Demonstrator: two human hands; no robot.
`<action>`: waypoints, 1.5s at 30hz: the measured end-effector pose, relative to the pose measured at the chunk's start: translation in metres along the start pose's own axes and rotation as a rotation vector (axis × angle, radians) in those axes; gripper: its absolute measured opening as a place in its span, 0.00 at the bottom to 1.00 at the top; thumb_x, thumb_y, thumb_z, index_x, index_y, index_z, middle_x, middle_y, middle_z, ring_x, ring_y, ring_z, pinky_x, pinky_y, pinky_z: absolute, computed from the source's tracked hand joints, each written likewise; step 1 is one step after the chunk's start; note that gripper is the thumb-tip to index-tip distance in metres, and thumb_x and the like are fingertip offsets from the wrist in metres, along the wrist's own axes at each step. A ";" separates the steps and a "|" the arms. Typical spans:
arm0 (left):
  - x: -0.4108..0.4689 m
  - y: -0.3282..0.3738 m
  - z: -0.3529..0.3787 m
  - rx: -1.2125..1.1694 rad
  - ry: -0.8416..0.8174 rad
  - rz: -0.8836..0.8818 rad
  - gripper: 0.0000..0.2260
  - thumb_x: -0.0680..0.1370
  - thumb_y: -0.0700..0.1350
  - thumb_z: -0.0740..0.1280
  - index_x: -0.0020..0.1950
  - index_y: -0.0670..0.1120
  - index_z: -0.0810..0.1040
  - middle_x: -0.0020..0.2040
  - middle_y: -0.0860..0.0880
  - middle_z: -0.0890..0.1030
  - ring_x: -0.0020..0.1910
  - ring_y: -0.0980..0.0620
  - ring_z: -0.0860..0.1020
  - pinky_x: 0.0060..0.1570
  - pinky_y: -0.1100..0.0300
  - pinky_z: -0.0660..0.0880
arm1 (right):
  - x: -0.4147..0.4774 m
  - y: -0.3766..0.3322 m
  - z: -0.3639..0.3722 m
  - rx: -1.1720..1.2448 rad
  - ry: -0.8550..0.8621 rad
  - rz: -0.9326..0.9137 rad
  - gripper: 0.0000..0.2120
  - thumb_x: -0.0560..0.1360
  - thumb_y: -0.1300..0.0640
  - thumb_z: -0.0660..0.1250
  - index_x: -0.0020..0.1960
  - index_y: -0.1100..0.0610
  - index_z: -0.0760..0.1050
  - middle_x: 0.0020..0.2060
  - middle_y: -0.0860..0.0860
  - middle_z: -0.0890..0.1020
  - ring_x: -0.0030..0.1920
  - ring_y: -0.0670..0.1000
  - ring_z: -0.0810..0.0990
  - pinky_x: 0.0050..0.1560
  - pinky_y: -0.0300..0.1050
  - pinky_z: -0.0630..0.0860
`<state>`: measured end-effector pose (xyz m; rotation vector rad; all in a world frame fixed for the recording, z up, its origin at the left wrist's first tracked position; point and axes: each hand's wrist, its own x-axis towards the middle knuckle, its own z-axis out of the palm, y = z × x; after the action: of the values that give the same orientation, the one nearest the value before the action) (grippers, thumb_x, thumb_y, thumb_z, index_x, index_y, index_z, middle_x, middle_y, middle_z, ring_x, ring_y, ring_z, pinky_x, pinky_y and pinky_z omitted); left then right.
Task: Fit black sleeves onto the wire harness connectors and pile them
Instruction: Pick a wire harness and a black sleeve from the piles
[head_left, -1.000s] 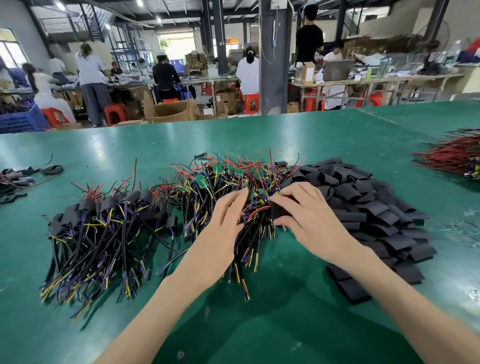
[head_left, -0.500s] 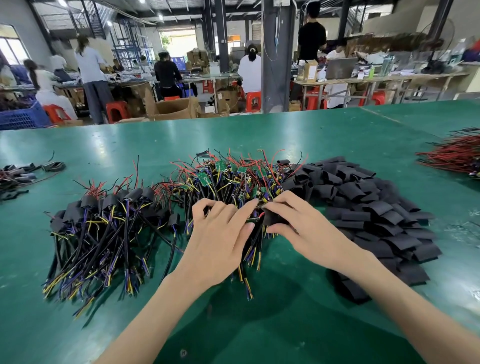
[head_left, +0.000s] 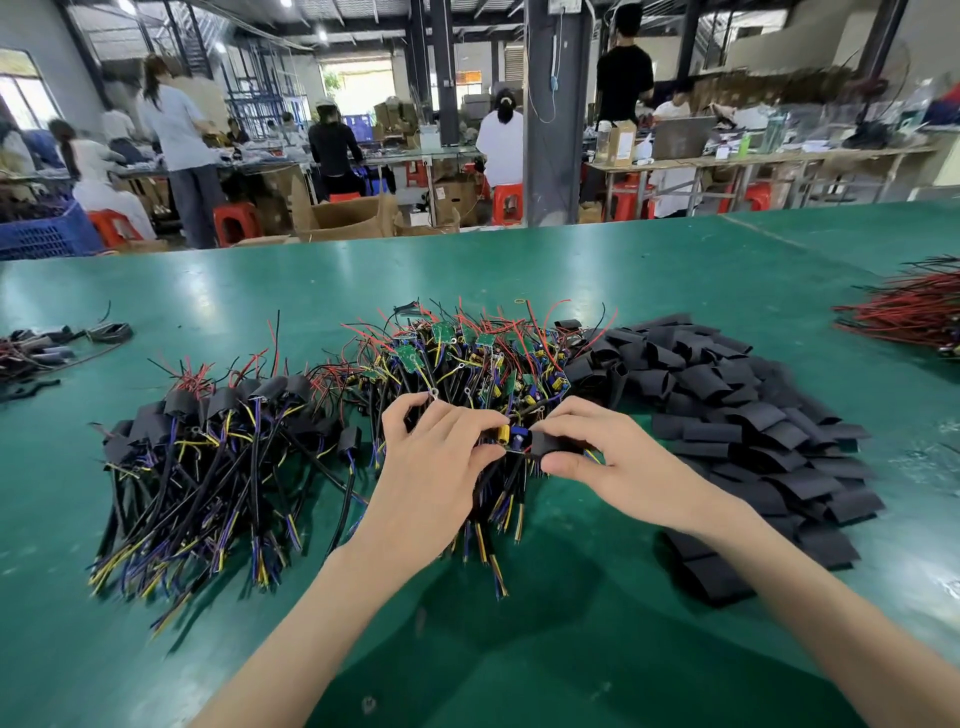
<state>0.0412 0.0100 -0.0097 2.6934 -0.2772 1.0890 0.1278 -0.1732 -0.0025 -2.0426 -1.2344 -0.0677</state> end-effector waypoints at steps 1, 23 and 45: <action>0.000 0.000 0.000 0.001 -0.005 -0.001 0.11 0.77 0.48 0.61 0.52 0.46 0.80 0.46 0.55 0.82 0.48 0.56 0.73 0.63 0.54 0.58 | 0.000 -0.001 -0.001 0.047 -0.028 0.021 0.09 0.75 0.60 0.68 0.55 0.57 0.78 0.45 0.49 0.73 0.45 0.40 0.72 0.49 0.34 0.66; 0.000 0.001 0.001 -0.064 0.040 0.081 0.15 0.69 0.47 0.71 0.50 0.46 0.70 0.41 0.55 0.84 0.54 0.62 0.66 0.60 0.58 0.58 | -0.001 -0.011 0.010 -0.144 0.047 -0.088 0.14 0.74 0.59 0.69 0.59 0.61 0.76 0.50 0.53 0.73 0.50 0.49 0.72 0.56 0.38 0.67; 0.004 -0.012 -0.013 -0.521 -0.043 -0.232 0.16 0.70 0.43 0.75 0.45 0.64 0.75 0.36 0.62 0.80 0.32 0.62 0.75 0.37 0.72 0.69 | -0.003 -0.016 0.015 -0.162 0.151 -0.122 0.21 0.75 0.59 0.66 0.67 0.63 0.70 0.60 0.56 0.71 0.62 0.48 0.67 0.68 0.36 0.60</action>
<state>0.0387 0.0248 0.0010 2.2182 -0.2118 0.7636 0.1089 -0.1623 -0.0054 -2.0542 -1.2923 -0.3849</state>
